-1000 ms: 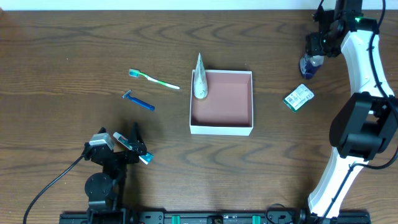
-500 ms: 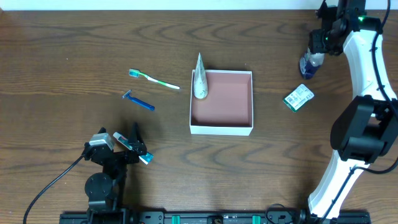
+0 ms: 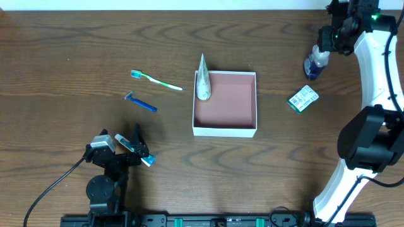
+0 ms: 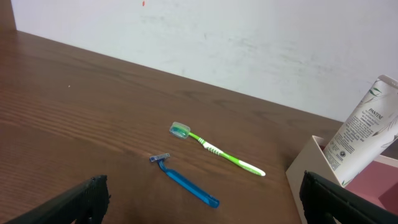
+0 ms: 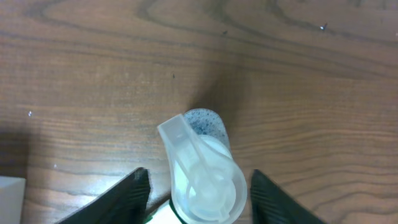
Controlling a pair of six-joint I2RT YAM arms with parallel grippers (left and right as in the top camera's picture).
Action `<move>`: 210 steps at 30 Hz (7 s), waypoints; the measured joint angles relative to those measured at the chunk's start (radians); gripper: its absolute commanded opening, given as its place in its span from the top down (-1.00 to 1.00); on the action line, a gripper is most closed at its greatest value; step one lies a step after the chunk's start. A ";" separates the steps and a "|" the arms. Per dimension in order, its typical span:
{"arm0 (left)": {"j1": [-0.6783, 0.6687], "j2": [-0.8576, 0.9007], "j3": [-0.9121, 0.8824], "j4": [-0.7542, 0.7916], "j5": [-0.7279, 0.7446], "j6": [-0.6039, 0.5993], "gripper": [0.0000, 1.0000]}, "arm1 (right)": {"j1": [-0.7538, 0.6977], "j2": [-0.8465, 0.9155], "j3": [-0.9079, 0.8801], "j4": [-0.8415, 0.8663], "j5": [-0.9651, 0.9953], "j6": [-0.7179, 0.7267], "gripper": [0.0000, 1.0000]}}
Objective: Pack container
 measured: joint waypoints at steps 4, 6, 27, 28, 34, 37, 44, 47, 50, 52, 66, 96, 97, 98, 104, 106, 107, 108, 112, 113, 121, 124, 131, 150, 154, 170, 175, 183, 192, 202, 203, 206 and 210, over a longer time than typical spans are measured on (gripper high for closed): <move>0.000 0.000 0.000 0.000 0.000 0.000 -0.96 | 0.000 0.000 0.000 -0.007 0.000 -0.002 -0.18; 0.000 0.000 0.000 0.000 0.000 0.000 -0.96 | 0.000 0.000 0.000 -0.006 0.000 -0.001 -0.17; 0.000 0.000 0.000 0.000 0.000 0.000 -0.96 | 0.000 0.005 0.000 0.001 0.000 -0.001 -0.07; 0.000 0.000 0.000 0.000 0.000 0.000 -0.96 | 0.000 0.007 0.000 0.001 0.000 -0.001 -0.07; 0.000 0.000 0.000 0.000 0.000 0.000 -0.96 | 0.000 0.019 0.000 0.002 0.000 -0.001 -0.05; 0.000 0.000 0.000 0.000 0.000 0.000 -0.96 | 0.000 0.025 0.000 0.005 0.001 0.000 0.03; 0.000 0.000 0.000 0.000 0.000 0.000 -0.96 | -0.008 0.033 0.000 0.006 0.001 0.001 0.06; 0.000 0.000 0.000 0.000 0.000 0.000 -0.96 | -0.008 0.049 0.000 0.004 0.000 0.001 0.07; 0.000 0.000 0.000 0.000 0.000 0.000 -0.96 | -0.008 0.056 0.000 0.005 0.000 0.002 0.08; 0.000 0.000 0.000 0.000 0.000 0.000 -0.96 | -0.008 0.056 0.000 0.009 0.000 0.000 0.22; 0.000 0.000 0.000 0.000 0.000 0.000 -0.96 | -0.014 0.061 0.000 -0.001 -0.003 0.017 0.61; 0.000 0.000 0.000 0.000 0.000 0.000 -0.96 | 0.230 -0.306 0.000 -0.022 -0.259 0.012 0.55; 0.000 0.000 0.000 0.000 0.000 0.000 -0.96 | 0.258 -0.305 0.000 -0.029 -0.264 0.008 0.55; 0.000 0.000 0.000 0.000 0.000 0.000 -0.96 | 0.288 -0.303 0.000 -0.037 -0.267 0.003 0.56; 0.000 0.000 0.000 0.000 0.000 0.000 -0.96 | 0.442 -0.303 0.000 -0.045 -0.248 -0.012 0.55; 0.000 0.000 0.000 0.000 0.000 0.000 -0.96 | 0.467 -0.303 0.000 -0.049 -0.242 -0.015 0.55; 0.000 0.000 0.000 0.000 0.000 0.000 -0.96 | 0.479 -0.303 0.000 -0.050 -0.240 -0.016 0.55; 0.000 0.000 0.000 0.000 0.000 0.000 -0.96 | 0.487 -0.303 0.000 -0.052 -0.238 -0.017 0.55; 0.000 0.000 0.000 0.000 0.000 0.000 -0.96 | 0.507 -0.296 0.000 -0.058 -0.228 -0.024 0.56; 0.000 0.000 0.000 0.000 0.000 0.000 -0.96 | 0.513 -0.287 0.000 -0.058 -0.226 -0.026 0.56; 0.000 0.000 0.000 0.000 0.000 0.000 -0.96 | 0.557 -0.187 -0.001 -0.055 -0.218 -0.034 0.56; 0.000 0.000 0.000 0.000 0.000 0.000 -0.96 | 0.575 -0.156 -0.002 -0.045 -0.218 -0.036 0.55; 0.000 0.000 0.000 0.000 0.000 0.000 -0.96 | 0.600 -0.112 -0.003 -0.019 -0.219 -0.041 0.56; 0.000 0.000 0.000 0.000 0.000 0.000 -0.96 | 0.600 -0.025 -0.016 0.080 -0.225 -0.069 0.57; 0.000 0.000 0.000 0.000 0.000 0.000 -0.96 | 0.600 -0.016 -0.018 0.095 -0.225 -0.069 0.56; 0.000 0.000 0.000 0.000 0.000 0.000 -0.96 | 0.600 0.051 -0.024 0.132 -0.227 -0.086 -0.09; 0.000 0.000 0.000 0.000 0.000 0.000 -0.96 | 0.600 0.051 -0.024 0.146 -0.225 -0.089 -0.43; 0.000 0.000 0.000 0.000 0.000 0.000 -0.96 | 0.599 0.046 -0.024 0.146 -0.225 -0.091 -0.54; 0.000 0.000 0.000 0.000 0.000 0.000 -0.96 | 0.567 -0.092 -0.021 0.093 -0.195 -0.060 -0.30; 0.000 0.000 0.000 0.000 0.000 0.000 -0.96 | 0.512 -0.212 0.010 -0.267 -0.181 0.084 0.21; 0.000 0.000 0.000 0.000 0.000 0.000 -0.96 | 0.512 -0.206 0.009 -0.306 -0.181 0.099 0.22; 0.000 0.000 0.000 0.000 0.000 0.000 -0.96 | 0.513 -0.203 -0.006 -0.339 -0.181 0.117 0.23; 0.000 0.000 0.000 0.000 0.000 0.000 -0.96 | 0.519 -0.203 -0.077 -0.312 -0.181 0.141 0.24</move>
